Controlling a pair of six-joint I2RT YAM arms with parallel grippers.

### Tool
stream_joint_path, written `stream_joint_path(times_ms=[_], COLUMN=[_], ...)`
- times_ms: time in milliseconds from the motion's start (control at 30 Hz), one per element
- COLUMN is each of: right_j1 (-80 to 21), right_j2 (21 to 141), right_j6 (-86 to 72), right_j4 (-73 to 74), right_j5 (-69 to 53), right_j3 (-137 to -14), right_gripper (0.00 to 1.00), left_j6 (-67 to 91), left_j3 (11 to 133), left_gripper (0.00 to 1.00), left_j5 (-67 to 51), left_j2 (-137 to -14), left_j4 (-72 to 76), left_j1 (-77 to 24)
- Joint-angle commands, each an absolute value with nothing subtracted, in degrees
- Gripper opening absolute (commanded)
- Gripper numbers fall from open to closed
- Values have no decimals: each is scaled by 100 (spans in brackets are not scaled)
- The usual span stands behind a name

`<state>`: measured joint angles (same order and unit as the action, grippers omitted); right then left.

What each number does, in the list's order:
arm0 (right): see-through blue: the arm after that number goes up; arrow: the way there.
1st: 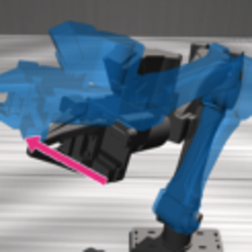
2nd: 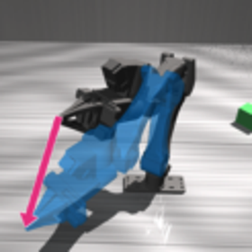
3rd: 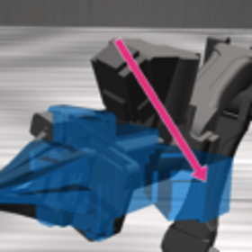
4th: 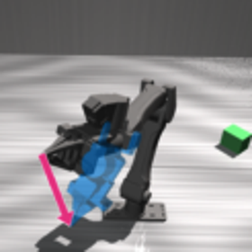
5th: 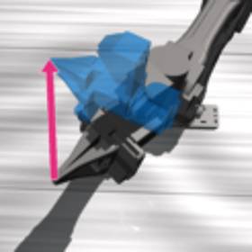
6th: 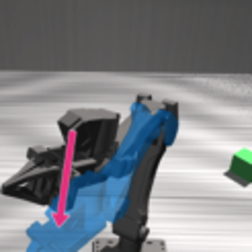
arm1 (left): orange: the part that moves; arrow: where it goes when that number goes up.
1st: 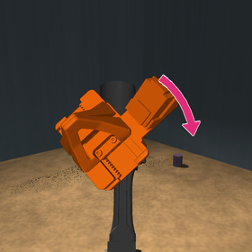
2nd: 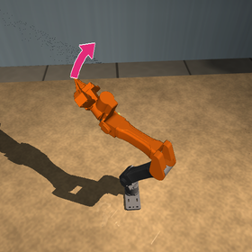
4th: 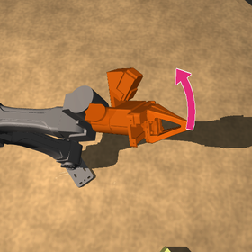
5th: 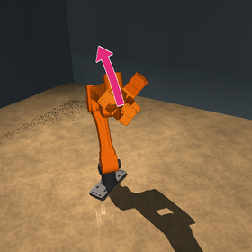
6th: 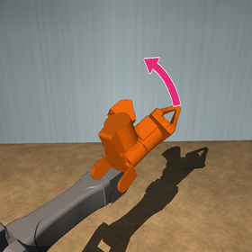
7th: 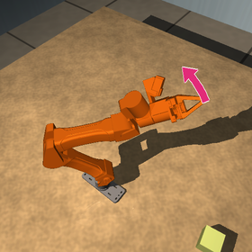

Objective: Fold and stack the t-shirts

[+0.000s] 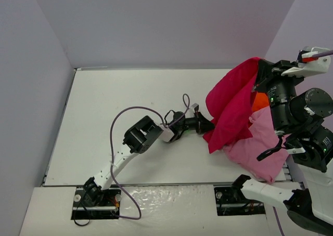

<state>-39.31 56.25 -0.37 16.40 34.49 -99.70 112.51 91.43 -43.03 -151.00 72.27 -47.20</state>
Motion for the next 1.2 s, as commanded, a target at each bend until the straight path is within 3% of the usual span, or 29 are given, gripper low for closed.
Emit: stream_joint_path(times_ms=[0, 200, 300, 367, 433, 500, 533, 833, 1167], right_j1=[-3913, -3915, -3929, -3929, -3929, -3936, -3945, -4358, -4380], right_j2=[5479, 5388, 5409, 5382, 5281, 5087, 5020, 5160, 5948], right_j6=[232, 395, 443, 429, 413, 421, 437, -165, -187], right_j4=[912, 870, 818, 758, 640, 477, 440, 788, 890], right_j5=[3837, 4043, 3984, 3826, 3682, 3471, 3402, 4282, 3902], right_j3=[-9851, -9738, -9812, -9840, -9809, -9662, -9573, -8919, -9249], right_gripper=[0, 0, 0, 0, 0, 0, 0, 0, 0], left_j6=[13089, 12482, 12668, 13080, 13306, 13639, 13719, 13958, 13972], left_j3=[8576, 7816, 7839, 7811, 7787, 7803, 7823, 8249, 8193], left_gripper=[0, 0, 8, 28, 56, 91, 96, 97, 97], left_j5=[-4050, -4258, -4481, -4450, -4373, -4314, -4300, -4244, -4032], left_j2=[-14448, -13675, -13631, -13679, -13739, -13792, -13806, -14011, -14170], left_j4=[7742, 7319, 7478, 7928, 8131, 8442, 8538, 8736, 8798], left_j1=[-4314, -3886, -3901, -4008, -4150, -4336, -4421, -5012, -5027])
